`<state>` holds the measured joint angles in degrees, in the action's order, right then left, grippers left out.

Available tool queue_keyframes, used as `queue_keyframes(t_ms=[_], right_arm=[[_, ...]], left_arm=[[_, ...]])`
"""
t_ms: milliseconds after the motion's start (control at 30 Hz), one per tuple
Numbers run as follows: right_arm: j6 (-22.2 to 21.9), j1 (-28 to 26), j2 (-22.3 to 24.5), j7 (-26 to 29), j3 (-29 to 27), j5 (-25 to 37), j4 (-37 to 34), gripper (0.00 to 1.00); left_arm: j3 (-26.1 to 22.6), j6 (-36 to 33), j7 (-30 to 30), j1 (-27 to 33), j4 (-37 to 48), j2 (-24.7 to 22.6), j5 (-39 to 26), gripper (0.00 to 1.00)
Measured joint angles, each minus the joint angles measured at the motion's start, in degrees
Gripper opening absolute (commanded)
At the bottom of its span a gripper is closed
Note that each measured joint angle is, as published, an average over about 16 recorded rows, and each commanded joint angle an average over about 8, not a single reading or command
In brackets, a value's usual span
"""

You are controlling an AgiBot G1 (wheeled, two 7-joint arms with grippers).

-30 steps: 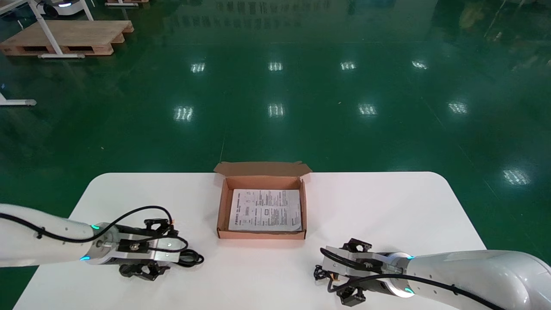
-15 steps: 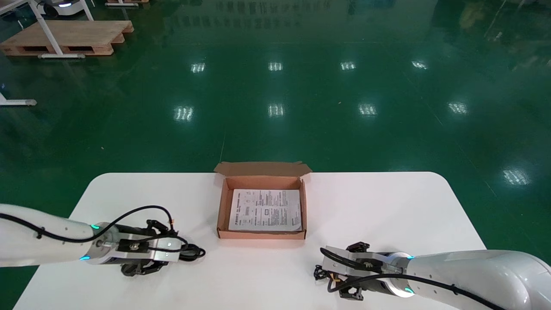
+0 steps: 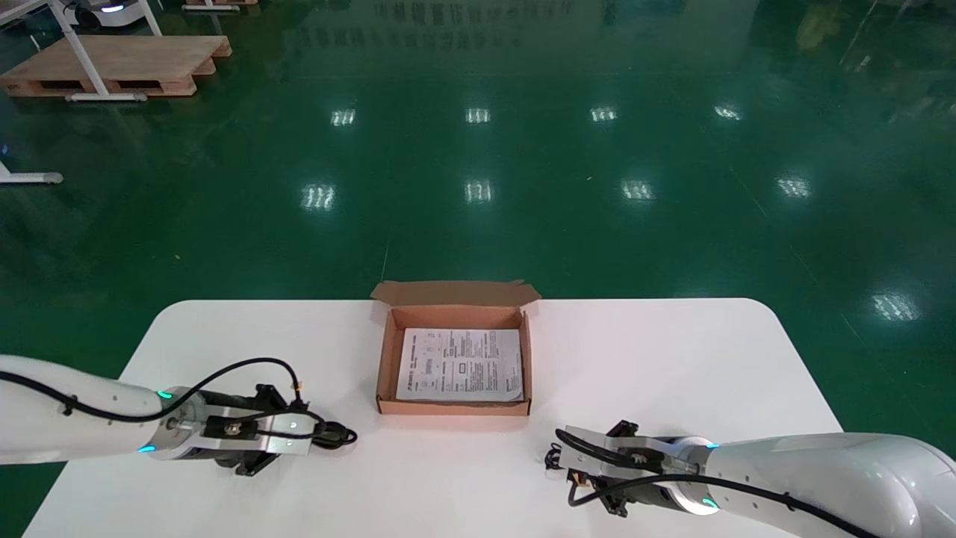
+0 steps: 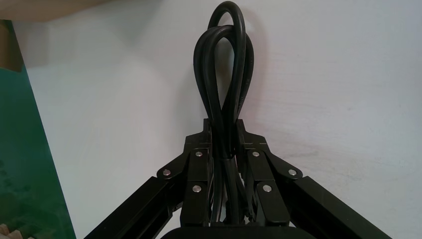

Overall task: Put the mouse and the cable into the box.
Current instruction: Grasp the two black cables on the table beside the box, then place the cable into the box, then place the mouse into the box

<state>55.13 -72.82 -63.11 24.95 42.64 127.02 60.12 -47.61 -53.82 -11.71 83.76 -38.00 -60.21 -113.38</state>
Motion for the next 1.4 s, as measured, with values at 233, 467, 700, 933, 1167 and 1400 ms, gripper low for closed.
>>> queue_keyframes(t_ms=[233, 467, 700, 933, 1167, 1400], right_arm=[[-0.03, -0.05, 0.02, 0.0, -0.03, -0.04, 0.03, 0.0], [-0.15, -1.59, 0.87, 0.82, -1.23, -0.77, 0.21, 0.0], [-1.42, -6.36, 2.11, 2.96, -3.9, -0.92, -0.91, 0.0], [-4.03, -13.61, 2.56, 5.89, -6.82, 0.84, -4.28, 0.0], [-6.24, -19.39, 2.03, 7.97, -8.48, 3.14, -7.78, 0.0], [-6.84, -21.09, 1.69, 8.8, -8.88, 4.02, -8.95, 0.0]], left_arm=[[0.06, 0.03, 0.01, 0.06, -0.05, 0.02, 0.07, 0.0], [0.91, 0.64, -1.06, 1.54, -1.41, 0.5, 0.93, 0.0], [3.23, 3.74, -4.37, 4.89, -1.36, -1.12, 3.89, 0.0], [6.21, 8.81, -10.36, 8.45, 3.71, -7.64, 8.95, 0.0], [8.2, 12.23, -16.01, 10.52, 10.66, -15.53, 13.68, 0.0], [8.83, 12.59, -17.98, 11.19, 13.18, -18.31, 15.66, 0.0]])
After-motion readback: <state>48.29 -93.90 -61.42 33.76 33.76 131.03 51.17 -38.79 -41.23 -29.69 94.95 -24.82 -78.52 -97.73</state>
